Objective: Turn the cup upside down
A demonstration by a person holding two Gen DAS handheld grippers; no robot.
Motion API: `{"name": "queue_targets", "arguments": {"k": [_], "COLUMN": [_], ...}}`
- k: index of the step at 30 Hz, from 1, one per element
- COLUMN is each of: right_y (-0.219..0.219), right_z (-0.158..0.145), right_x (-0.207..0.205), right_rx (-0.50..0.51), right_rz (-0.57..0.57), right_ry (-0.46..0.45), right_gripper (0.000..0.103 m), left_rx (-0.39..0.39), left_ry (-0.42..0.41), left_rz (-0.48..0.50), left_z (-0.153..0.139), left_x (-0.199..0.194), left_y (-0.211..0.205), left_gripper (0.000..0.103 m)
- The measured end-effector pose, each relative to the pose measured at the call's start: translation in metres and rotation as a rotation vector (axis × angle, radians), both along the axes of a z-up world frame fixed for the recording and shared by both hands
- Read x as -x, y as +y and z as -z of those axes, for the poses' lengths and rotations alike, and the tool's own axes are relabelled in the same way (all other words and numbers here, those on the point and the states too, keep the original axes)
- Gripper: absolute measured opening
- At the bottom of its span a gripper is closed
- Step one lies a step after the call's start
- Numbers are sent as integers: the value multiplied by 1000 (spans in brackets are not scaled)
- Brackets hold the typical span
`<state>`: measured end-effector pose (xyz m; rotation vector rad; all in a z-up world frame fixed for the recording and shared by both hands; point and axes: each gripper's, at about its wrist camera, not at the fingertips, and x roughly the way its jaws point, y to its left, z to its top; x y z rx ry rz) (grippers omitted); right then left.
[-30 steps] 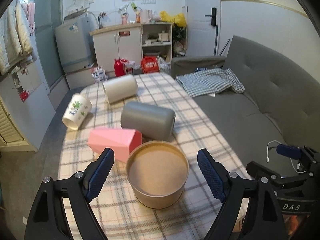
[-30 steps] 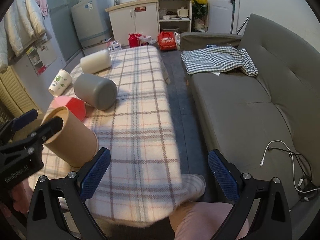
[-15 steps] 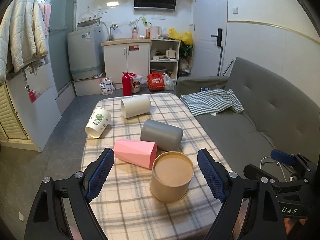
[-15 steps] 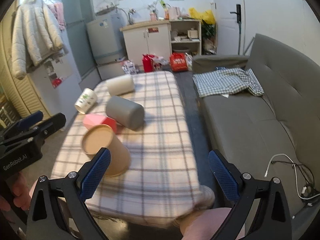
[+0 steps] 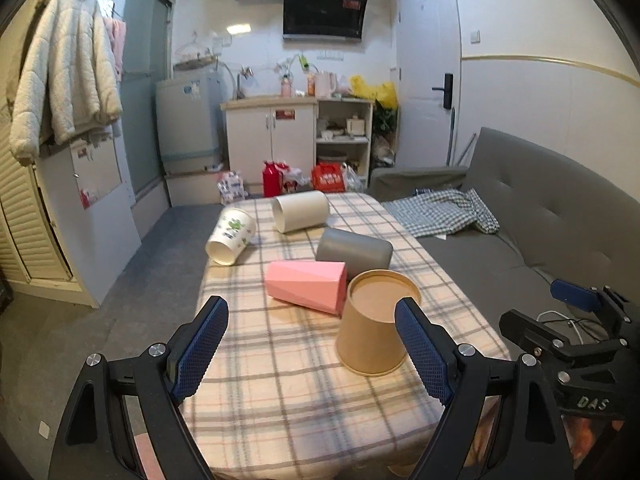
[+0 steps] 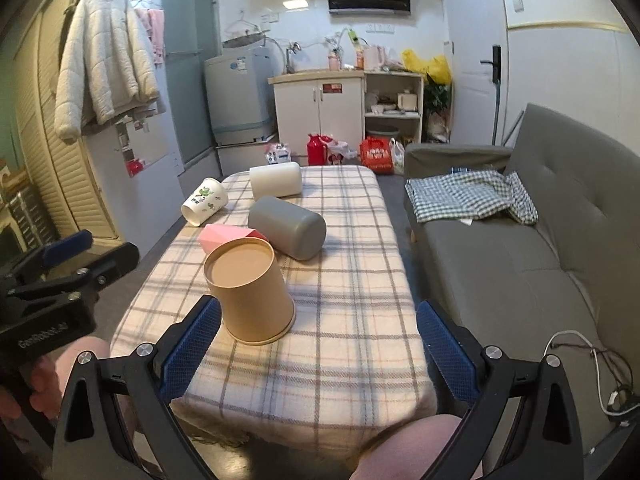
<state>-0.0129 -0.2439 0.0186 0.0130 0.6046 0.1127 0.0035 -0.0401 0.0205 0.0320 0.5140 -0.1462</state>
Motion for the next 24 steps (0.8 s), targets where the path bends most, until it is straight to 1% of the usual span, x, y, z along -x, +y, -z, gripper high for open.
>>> {"name": "queue_targets", "arguments": {"k": [1, 3, 5, 13, 24], "right_y": [1, 3, 4, 9, 10], "right_z": [2, 6, 11, 16, 19], "right_x": [1, 0, -2, -6, -8], "right_rx": [6, 6, 3, 5, 9], "right_rz": [-3, -6, -8, -17, -13], "right_ry": [-13, -18, -7, 8, 13], "right_gripper": [99, 99, 99, 99, 100], "left_rx": [-6, -6, 4, -3, -21], "left_ry": [-16, -31, -28, -14, -8], "left_rz": [-11, -31, -47, -100, -90], "left_z": [1, 4, 7, 15, 19], "left_x": [5, 10, 12, 13, 16], "left_y": [3, 8, 15, 24, 20], "left_gripper": [96, 97, 101, 103, 103]}}
